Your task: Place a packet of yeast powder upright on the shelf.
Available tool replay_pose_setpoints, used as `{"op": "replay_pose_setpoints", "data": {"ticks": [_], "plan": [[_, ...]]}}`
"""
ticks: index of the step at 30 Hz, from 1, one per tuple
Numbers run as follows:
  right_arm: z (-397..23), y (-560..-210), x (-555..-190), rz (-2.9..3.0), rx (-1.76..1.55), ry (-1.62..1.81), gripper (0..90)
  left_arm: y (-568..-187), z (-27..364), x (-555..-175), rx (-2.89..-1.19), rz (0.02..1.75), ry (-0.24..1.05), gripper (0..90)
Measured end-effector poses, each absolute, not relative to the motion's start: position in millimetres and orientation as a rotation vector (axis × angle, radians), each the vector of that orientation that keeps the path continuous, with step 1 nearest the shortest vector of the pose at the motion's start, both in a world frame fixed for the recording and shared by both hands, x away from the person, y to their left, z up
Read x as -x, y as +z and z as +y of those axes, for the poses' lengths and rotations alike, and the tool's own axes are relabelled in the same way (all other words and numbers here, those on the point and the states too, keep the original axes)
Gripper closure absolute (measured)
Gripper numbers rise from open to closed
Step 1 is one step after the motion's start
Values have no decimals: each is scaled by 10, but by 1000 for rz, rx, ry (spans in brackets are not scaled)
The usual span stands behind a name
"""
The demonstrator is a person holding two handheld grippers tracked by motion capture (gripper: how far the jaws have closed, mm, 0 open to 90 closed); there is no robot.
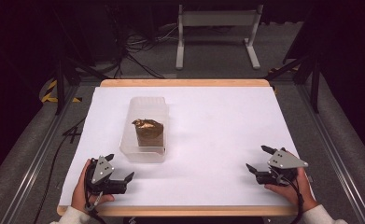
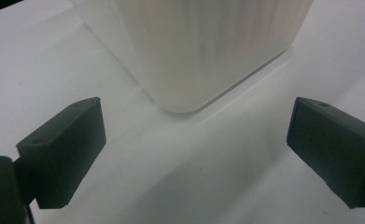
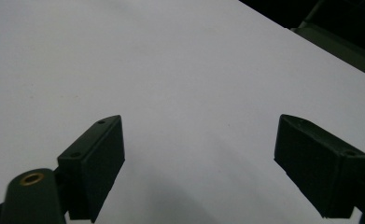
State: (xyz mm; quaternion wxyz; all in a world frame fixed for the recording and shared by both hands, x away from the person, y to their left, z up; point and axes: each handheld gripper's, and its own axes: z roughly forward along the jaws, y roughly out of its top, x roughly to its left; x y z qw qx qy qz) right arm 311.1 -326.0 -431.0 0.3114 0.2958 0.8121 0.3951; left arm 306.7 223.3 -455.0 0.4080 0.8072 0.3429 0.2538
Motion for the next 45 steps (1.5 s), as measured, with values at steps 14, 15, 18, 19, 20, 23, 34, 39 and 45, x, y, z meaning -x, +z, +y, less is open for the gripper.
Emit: {"op": "replay_pose_setpoints", "data": {"ticks": [14, 15, 18, 19, 20, 23, 34, 39, 45], "plan": [[-3593, -4417, -2922, 2023, -960, 1055, 156, -4541, 2233, -3078, -2027, 865, 648, 53], [-3598, -4416, -2917, 2019, -969, 1065, 156, -4541, 2233, -3078, -2027, 865, 648, 54], [-3594, -4424, -2914, 2025, -971, 1062, 154, -4541, 2235, -3079, -2026, 865, 647, 53], [-3594, -4424, -2914, 2025, -971, 1062, 154, -4541, 2235, -3079, -2026, 865, 647, 53], [-3592, -4425, -2914, 2029, -968, 1057, 154, -4540, 2237, -3079, -2026, 865, 648, 53], [-3579, -4429, -2912, 2028, -957, 1047, 154, -4541, 2240, -3079, -2024, 865, 646, 53], [-3623, -4399, -2907, 2004, -979, 1086, 156, -4539, 2236, -3084, -2030, 861, 646, 54], [-3616, -4395, -2903, 2005, -969, 1084, 156, -4539, 2231, -3083, -2029, 860, 646, 54], [-3616, -4390, -2904, 2001, -970, 1089, 154, -4540, 2234, -3087, -2025, 860, 645, 54]]}}
